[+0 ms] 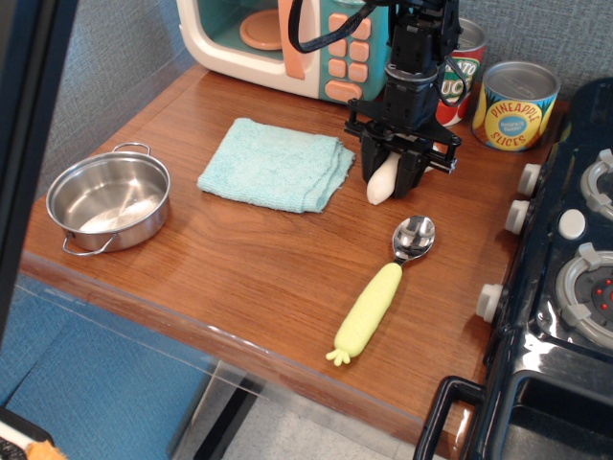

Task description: PLACE THE MUSHROOM VERTICALLOY IN FRONT OF THE ONEN.

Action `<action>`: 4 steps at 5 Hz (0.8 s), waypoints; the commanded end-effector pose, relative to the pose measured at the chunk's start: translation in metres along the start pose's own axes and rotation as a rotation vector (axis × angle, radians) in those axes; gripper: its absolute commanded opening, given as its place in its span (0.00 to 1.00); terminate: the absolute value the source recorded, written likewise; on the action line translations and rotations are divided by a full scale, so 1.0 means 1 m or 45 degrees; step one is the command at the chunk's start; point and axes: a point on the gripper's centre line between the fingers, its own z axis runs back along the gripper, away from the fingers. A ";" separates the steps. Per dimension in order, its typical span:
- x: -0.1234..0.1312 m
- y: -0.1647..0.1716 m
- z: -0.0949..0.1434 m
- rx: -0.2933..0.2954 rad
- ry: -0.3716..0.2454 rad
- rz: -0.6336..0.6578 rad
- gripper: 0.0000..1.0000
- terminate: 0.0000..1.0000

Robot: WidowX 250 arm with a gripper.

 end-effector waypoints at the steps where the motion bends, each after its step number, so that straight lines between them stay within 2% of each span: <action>1: -0.002 0.029 0.076 -0.017 -0.206 0.089 0.00 0.00; 2: -0.019 0.078 0.094 -0.003 -0.239 0.244 0.00 0.00; 3: -0.033 0.124 0.093 0.050 -0.212 0.349 0.00 0.00; 4: -0.045 0.172 0.083 0.071 -0.170 0.402 0.00 0.00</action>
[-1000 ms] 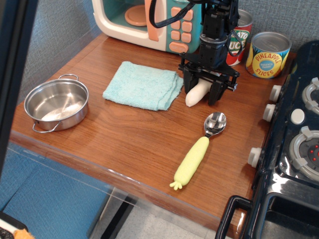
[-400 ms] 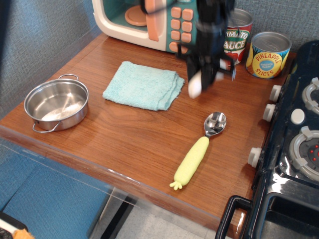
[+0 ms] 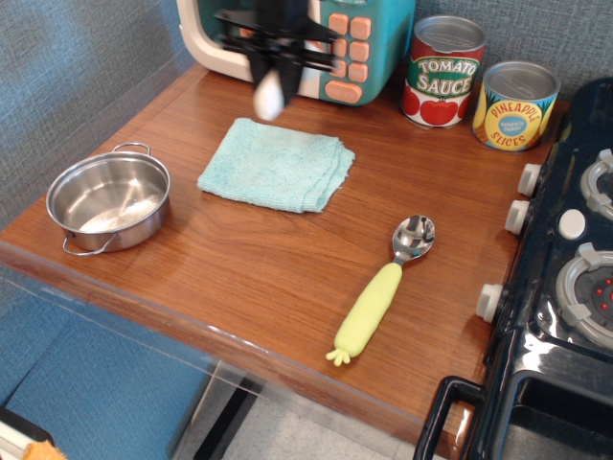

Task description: PLACE THE MUSHROOM VERTICALLOY IN FRONT OF THE ONEN.

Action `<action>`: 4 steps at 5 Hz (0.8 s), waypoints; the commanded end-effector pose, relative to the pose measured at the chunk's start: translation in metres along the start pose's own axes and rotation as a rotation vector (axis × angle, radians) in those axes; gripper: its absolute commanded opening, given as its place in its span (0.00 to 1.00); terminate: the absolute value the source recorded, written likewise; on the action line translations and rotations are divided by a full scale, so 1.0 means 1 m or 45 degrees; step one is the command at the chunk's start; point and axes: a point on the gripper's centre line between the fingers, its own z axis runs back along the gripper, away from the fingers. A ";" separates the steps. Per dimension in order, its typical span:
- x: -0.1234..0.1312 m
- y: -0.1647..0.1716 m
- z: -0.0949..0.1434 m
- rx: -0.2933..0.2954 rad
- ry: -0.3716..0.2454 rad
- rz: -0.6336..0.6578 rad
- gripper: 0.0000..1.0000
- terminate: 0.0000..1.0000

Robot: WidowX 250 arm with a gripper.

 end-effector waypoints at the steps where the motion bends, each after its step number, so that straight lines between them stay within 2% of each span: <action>1: 0.000 0.077 0.002 0.039 -0.006 0.081 0.00 0.00; 2: -0.003 0.088 -0.018 0.040 0.057 0.097 0.00 0.00; 3: 0.000 0.091 -0.030 0.050 0.087 0.086 0.00 0.00; 4: 0.002 0.092 -0.038 0.040 0.100 0.072 1.00 0.00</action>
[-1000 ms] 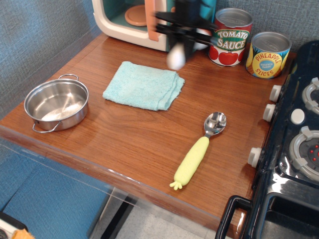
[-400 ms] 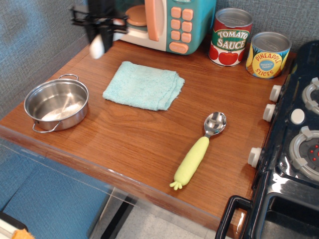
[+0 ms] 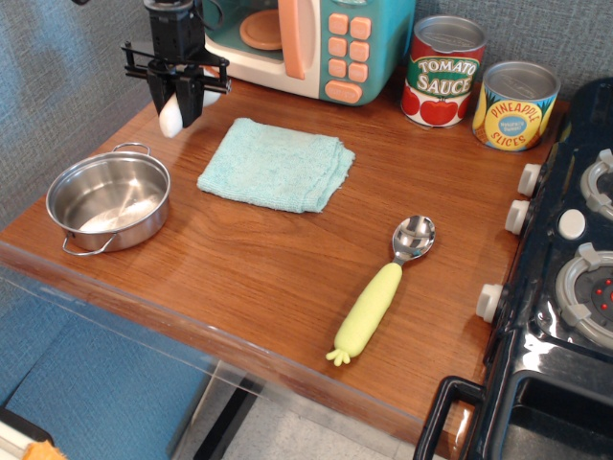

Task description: PLACE THE MUSHROOM VERTICALLOY IN FRONT OF THE ONEN.

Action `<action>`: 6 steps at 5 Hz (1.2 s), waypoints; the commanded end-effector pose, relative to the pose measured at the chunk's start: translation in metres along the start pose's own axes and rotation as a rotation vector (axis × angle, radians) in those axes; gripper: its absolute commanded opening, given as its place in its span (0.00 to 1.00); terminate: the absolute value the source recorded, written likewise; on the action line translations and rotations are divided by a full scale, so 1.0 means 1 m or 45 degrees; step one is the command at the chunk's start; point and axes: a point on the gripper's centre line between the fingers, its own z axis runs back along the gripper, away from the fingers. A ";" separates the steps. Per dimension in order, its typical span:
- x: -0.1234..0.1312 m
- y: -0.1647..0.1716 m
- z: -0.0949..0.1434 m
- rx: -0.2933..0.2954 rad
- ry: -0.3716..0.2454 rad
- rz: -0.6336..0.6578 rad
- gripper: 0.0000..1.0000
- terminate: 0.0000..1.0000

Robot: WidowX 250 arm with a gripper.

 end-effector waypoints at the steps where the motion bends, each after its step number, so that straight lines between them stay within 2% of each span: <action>1: 0.006 0.001 0.028 0.042 -0.093 -0.053 1.00 0.00; 3: -0.008 -0.005 0.084 0.011 -0.217 -0.102 1.00 0.00; 4: -0.015 -0.005 0.094 -0.005 -0.220 -0.126 1.00 0.00; 6: -0.015 -0.005 0.094 -0.005 -0.220 -0.126 1.00 0.00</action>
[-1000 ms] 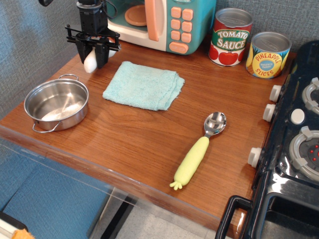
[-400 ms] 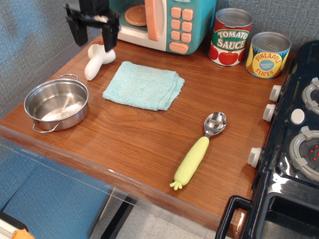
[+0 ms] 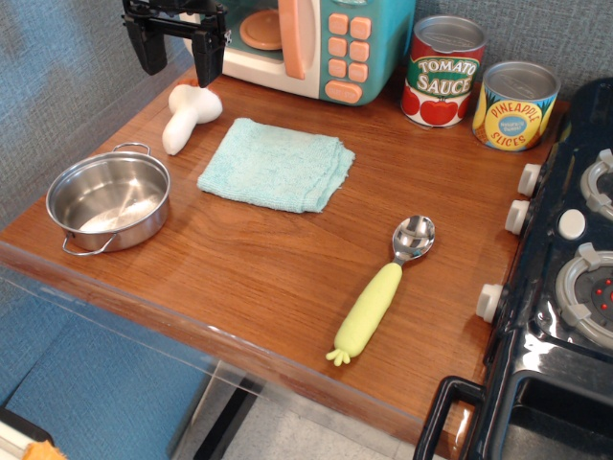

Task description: PLACE THE MUSHROOM VERTICALLOY IN FRONT OF THE ONEN.

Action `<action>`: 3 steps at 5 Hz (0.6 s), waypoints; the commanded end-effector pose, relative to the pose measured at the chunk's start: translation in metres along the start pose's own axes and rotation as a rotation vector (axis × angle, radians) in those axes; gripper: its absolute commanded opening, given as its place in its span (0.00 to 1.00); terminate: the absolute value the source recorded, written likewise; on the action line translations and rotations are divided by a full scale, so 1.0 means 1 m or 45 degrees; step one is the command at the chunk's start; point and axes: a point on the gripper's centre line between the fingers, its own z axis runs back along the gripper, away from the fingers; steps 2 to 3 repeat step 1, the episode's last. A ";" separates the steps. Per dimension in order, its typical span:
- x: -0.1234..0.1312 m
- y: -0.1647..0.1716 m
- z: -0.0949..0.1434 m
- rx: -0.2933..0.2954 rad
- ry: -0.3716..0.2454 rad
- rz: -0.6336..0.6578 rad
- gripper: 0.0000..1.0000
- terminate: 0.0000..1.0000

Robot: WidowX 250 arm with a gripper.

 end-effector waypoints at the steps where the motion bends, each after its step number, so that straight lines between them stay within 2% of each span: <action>1: -0.004 0.004 0.037 0.038 -0.108 0.013 1.00 1.00; 3: -0.004 0.004 0.037 0.038 -0.108 0.013 1.00 1.00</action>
